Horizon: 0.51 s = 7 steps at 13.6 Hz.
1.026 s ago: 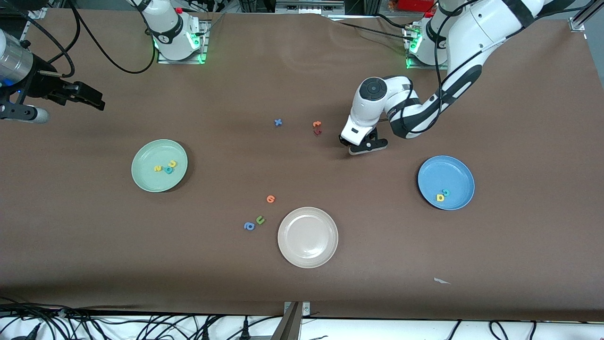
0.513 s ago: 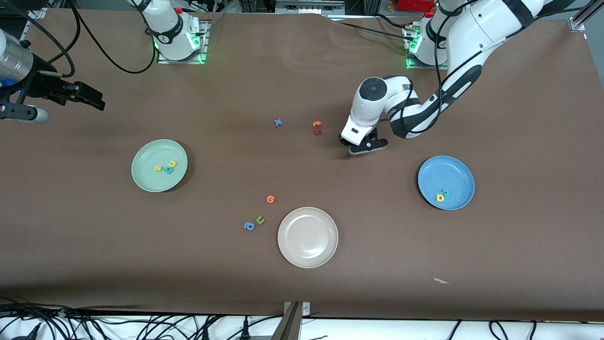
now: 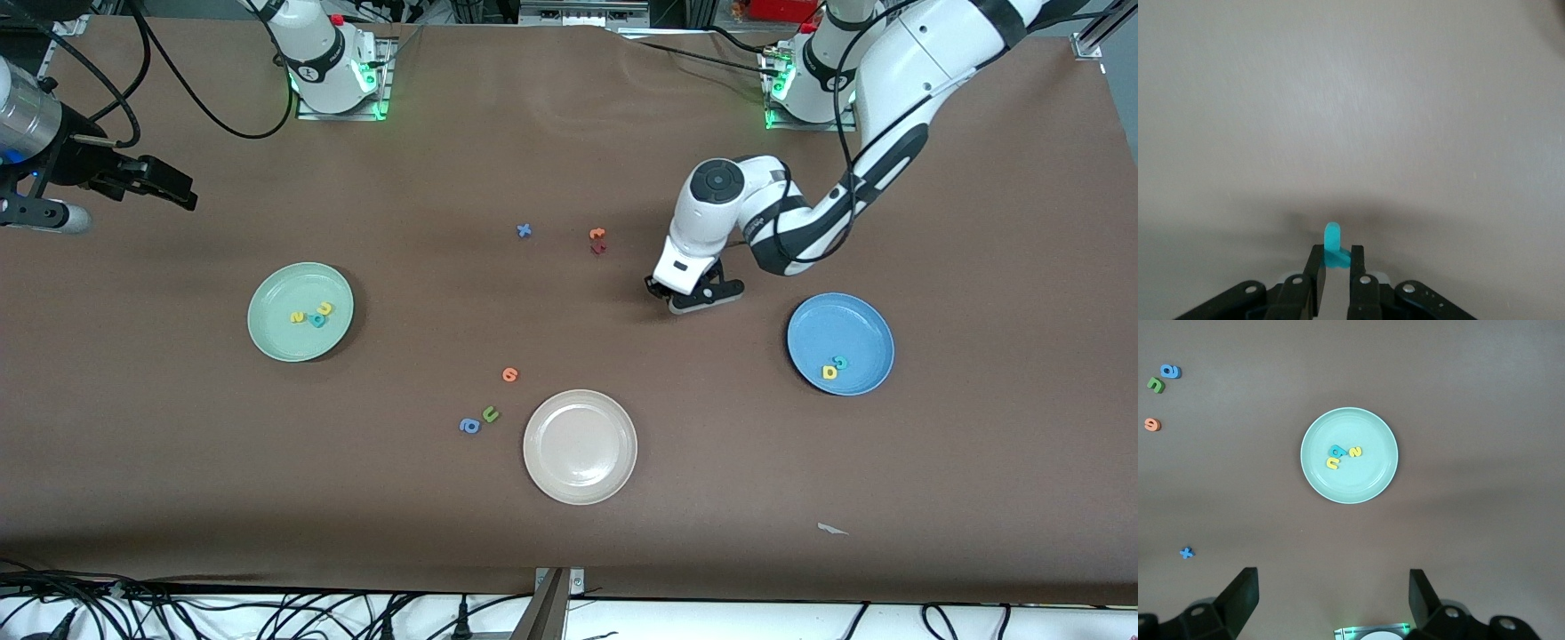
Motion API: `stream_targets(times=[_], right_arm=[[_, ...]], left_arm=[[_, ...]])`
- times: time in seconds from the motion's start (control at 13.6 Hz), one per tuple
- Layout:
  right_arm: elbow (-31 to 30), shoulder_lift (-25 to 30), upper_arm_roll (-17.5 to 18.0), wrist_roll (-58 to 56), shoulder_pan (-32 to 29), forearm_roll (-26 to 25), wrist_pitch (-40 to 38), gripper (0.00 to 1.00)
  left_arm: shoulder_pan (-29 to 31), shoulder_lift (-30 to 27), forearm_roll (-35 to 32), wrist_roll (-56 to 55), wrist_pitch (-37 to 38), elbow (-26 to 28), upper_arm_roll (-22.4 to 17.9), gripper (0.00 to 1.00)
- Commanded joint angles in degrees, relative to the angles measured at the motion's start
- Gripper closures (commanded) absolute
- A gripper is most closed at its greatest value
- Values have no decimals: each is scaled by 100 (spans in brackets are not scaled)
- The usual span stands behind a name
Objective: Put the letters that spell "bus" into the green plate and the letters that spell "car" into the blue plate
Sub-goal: 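Lift the teal L and carry it toward the blue plate with the left gripper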
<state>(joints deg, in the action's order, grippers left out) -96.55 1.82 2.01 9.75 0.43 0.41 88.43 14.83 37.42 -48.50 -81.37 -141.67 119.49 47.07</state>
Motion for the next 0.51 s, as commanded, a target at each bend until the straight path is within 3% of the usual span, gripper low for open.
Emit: stream_targets(times=[0.0, 0.29, 0.44], right_arm=[[163, -68, -8, -79, 27, -15, -98, 0], [154, -68, -16, -79, 18, -6, -107, 0], [154, -68, -16, -87, 18, 3, -107, 0]], left_arm=[[361, 72, -142, 742, 157, -242, 39, 95], [1116, 63, -63, 2244, 665, -444, 117, 95], [1224, 20, 453, 3201, 1217, -811, 153, 95]])
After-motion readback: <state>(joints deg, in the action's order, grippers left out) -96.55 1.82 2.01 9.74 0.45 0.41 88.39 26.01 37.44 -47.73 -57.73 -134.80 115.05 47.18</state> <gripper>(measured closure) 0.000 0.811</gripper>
